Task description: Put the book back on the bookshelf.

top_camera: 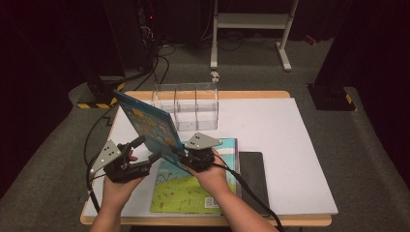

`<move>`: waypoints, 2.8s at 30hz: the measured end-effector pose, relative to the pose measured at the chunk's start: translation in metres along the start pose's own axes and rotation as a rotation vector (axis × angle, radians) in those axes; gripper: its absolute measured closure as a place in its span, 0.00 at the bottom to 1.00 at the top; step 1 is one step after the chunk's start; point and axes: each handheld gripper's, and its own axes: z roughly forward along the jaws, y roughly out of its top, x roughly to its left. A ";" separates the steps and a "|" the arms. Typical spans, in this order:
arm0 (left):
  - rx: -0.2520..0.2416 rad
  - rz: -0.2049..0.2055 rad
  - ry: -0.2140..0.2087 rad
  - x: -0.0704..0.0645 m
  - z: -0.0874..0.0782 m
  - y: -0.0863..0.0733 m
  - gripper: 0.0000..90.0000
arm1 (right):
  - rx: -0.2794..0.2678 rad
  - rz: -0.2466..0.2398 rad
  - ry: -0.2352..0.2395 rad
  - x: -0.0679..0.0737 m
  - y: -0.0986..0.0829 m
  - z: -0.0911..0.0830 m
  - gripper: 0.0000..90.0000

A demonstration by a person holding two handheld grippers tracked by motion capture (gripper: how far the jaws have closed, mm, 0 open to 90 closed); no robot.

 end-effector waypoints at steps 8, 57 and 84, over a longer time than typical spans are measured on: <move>-0.009 0.011 -0.027 -0.010 0.001 0.003 0.23 | 0.036 0.023 0.031 0.008 -0.013 -0.008 0.81; 0.049 -0.056 0.137 -0.025 0.012 -0.003 0.00 | 0.082 0.051 0.116 0.035 -0.041 -0.013 0.75; 0.067 -0.036 0.082 -0.006 -0.029 0.006 0.20 | 0.000 0.145 -0.263 -0.071 -0.094 -0.140 0.68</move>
